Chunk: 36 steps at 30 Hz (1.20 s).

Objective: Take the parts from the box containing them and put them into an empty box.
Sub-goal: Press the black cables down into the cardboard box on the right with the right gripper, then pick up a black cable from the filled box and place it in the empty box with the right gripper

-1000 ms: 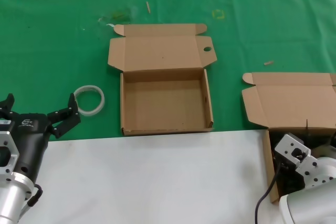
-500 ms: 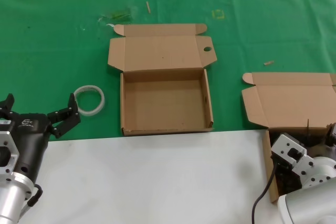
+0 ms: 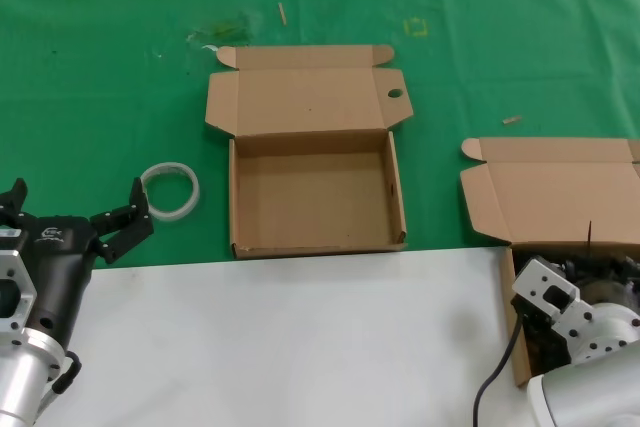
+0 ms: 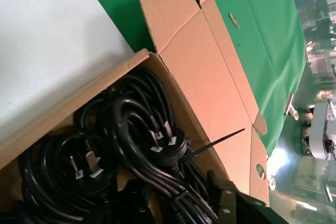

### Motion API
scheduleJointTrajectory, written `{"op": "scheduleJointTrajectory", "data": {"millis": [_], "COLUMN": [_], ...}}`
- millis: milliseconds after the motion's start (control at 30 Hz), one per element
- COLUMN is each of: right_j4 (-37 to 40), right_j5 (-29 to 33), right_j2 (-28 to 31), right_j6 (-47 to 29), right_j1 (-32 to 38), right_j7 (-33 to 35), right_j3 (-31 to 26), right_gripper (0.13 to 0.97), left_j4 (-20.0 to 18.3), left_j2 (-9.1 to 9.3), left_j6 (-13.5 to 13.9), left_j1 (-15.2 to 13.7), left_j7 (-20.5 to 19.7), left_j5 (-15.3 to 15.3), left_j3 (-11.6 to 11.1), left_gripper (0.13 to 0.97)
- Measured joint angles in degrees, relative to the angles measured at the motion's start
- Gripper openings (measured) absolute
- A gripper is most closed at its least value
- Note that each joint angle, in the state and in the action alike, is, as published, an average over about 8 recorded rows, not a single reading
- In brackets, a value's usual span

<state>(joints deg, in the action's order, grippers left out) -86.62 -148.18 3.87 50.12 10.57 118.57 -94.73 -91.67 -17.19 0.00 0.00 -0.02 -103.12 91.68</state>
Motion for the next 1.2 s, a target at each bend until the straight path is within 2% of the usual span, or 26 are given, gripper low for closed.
{"op": "scheduleJointTrajectory", "data": {"millis": [100, 133, 400, 767, 1200], "right_j4": [0.0, 0.0, -0.4, -3.2, -13.8], "right_j5": [-0.4, -0.5, -1.2, -1.5, 0.9], "right_j2": [0.0, 0.0, 0.0, 0.0, 0.0], "right_j6": [-0.1, -0.1, 0.0, 1.0, 5.2], "right_j1": [-0.1, -0.1, -0.3, -1.5, -3.1], "right_j7": [-0.1, -0.2, -0.2, -0.2, -1.5], "right_j3": [-0.1, -0.1, -0.1, 0.3, -1.8], "right_gripper": [0.436, 0.436, 0.274, 0.230, 0.230], "left_j4": [0.0, 0.0, 0.0, 0.0, 0.0], "left_j2": [0.00, 0.00, 0.00, 0.00, 0.00], "left_j6": [0.0, 0.0, 0.0, 0.0, 0.0], "left_j1": [0.0, 0.0, 0.0, 0.0, 0.0], "left_j7": [0.0, 0.0, 0.0, 0.0, 0.0], "left_j5": [0.0, 0.0, 0.0, 0.0, 0.0], "left_j3": [0.0, 0.0, 0.0, 0.0, 0.0], "left_gripper": [0.966, 0.966, 0.966, 0.966, 0.966]}}
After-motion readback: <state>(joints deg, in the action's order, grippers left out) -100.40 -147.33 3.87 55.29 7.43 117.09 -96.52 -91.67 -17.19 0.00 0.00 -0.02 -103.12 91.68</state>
